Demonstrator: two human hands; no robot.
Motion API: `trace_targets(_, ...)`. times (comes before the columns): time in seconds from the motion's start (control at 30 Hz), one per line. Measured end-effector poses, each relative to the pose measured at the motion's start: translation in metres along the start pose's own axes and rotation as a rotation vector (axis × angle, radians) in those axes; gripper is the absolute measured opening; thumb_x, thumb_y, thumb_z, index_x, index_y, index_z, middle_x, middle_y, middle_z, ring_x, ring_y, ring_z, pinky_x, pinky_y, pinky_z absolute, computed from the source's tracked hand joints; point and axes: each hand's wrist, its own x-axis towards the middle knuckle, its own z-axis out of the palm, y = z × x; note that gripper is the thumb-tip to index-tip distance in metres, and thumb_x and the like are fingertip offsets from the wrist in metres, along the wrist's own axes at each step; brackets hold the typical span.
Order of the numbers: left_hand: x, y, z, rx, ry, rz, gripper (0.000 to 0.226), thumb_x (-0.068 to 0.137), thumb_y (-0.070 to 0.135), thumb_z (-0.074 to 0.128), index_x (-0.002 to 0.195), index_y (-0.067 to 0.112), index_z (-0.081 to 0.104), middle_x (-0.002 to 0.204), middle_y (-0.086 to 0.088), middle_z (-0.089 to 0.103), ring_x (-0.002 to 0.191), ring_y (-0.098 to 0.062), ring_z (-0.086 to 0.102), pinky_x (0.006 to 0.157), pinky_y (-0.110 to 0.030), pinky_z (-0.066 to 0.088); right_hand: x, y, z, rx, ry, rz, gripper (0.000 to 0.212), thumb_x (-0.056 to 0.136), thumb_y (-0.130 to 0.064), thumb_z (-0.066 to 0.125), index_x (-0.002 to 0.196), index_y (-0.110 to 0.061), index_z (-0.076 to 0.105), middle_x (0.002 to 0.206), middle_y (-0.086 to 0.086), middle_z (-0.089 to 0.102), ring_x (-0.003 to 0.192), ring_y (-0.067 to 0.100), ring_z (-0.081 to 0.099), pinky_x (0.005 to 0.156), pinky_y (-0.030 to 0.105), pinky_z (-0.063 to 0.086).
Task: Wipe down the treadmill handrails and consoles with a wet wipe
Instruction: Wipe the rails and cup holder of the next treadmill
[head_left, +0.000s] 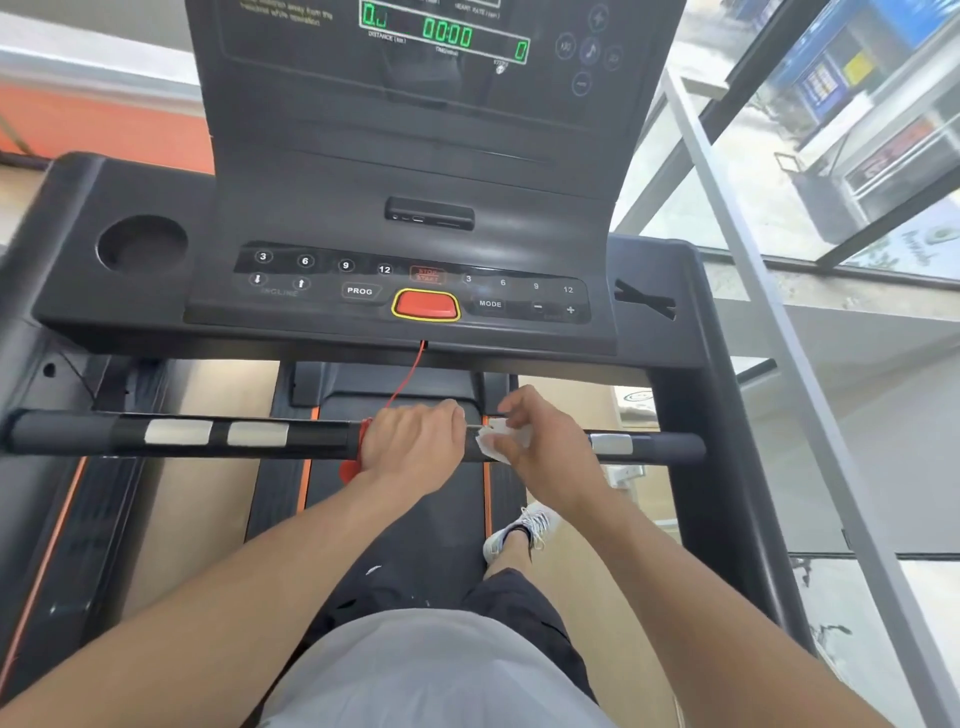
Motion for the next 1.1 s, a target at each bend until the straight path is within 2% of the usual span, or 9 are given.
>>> trace_targets(0.13,-0.001,-0.001,0.001,-0.039,-0.004,-0.012,0.027,0.1,0.027,0.037,0.075,0.023,0.048,0.064,-0.005,0.066,0.059,-0.032,0.061,0.053,-0.033,0.029,0.006,0.01,-0.017,-0.08,-0.135,-0.081,0.049,0.078,-0.027,0.087,0.119,-0.028,0.06,0.109,-0.009,0.064,0.098,0.015,0.06,0.091,0.039,0.05)
trace_targets(0.23,-0.003,-0.001,0.004,-0.022,0.012,-0.051,0.031,0.091,0.024,0.057,0.062,0.02,0.05,0.045,-0.002,0.055,0.04,-0.03,0.049,0.046,-0.027,0.025,0.008,0.017,-0.015,-0.373,-0.247,-0.108,0.076,0.078,-0.029,0.086,0.143,-0.033,0.047,0.134,-0.008,0.058,0.113,0.021,0.061,0.093,0.038,0.051)
trace_targets(0.43,0.0,-0.001,0.004,-0.007,0.04,-0.033,0.029,0.094,0.026,0.054,0.066,0.02,0.058,0.05,-0.003,0.061,0.043,-0.03,0.05,0.048,-0.029,0.026,0.01,0.01,-0.009,-0.382,-0.292,-0.116,0.08,0.079,-0.038,0.085,0.147,-0.027,0.043,0.136,-0.004,0.06,0.12,0.021,0.055,0.089,0.03,0.041)
trace_targets(0.53,-0.004,-0.001,0.004,-0.028,0.047,-0.031,0.033,0.094,0.027,0.051,0.063,0.019,0.058,0.048,-0.002,0.06,0.045,-0.03,0.057,0.048,-0.029,0.023,-0.004,0.017,-0.021,-0.033,-0.323,-0.014,0.057,0.084,-0.052,0.077,0.134,-0.031,0.058,0.133,-0.023,0.058,0.115,0.002,0.054,0.092,0.019,0.038)
trace_targets(0.6,-0.004,0.0,0.004,-0.03,0.081,-0.035,0.033,0.094,0.026,0.049,0.062,0.019,0.056,0.049,-0.003,0.06,0.047,-0.031,0.059,0.049,-0.03,0.023,-0.004,0.015,-0.025,0.168,-0.261,0.078,0.031,0.097,-0.052,0.061,0.113,-0.028,0.07,0.106,-0.022,0.068,0.094,0.001,0.059,0.077,0.009,0.038)
trace_targets(0.7,0.0,0.003,0.005,-0.039,0.075,-0.086,0.032,0.093,0.026,0.044,0.064,0.019,0.057,0.056,-0.004,0.064,0.054,-0.032,0.062,0.051,-0.031,0.03,0.013,0.01,-0.019,0.206,-0.164,0.078,0.019,0.091,-0.038,0.075,0.091,-0.019,0.071,0.082,-0.016,0.067,0.076,0.001,0.058,0.064,0.008,0.04)
trace_targets(0.87,0.007,0.01,0.0,-0.112,-0.064,-0.179,0.037,0.1,0.037,0.036,0.097,0.023,0.07,0.092,-0.003,0.074,0.088,-0.029,0.066,0.069,-0.034,0.036,0.031,0.014,0.006,-0.49,-0.407,-0.252,0.058,0.089,-0.047,0.073,0.135,-0.021,0.05,0.124,-0.004,0.062,0.115,0.018,0.058,0.087,0.031,0.04)
trace_targets(1.0,0.029,0.014,-0.006,-0.2,-0.279,-0.398,0.036,0.095,0.042,0.038,0.101,0.024,0.069,0.106,-0.005,0.072,0.097,-0.032,0.064,0.077,-0.035,0.04,0.037,0.021,0.007,-0.746,-0.318,-0.339,0.044,0.095,-0.049,0.062,0.119,-0.014,0.049,0.111,0.004,0.068,0.103,0.031,0.068,0.071,0.036,0.04)
trace_targets(1.1,0.028,0.019,-0.007,-0.15,-0.271,-0.454,0.038,0.093,0.043,0.037,0.097,0.023,0.069,0.101,-0.006,0.071,0.091,-0.032,0.061,0.076,-0.036,0.041,0.038,0.057,-0.029,-0.813,-0.369,-0.259,0.036,0.093,-0.043,0.059,0.118,-0.017,0.053,0.108,0.006,0.071,0.097,0.035,0.069,0.074,0.037,0.048)
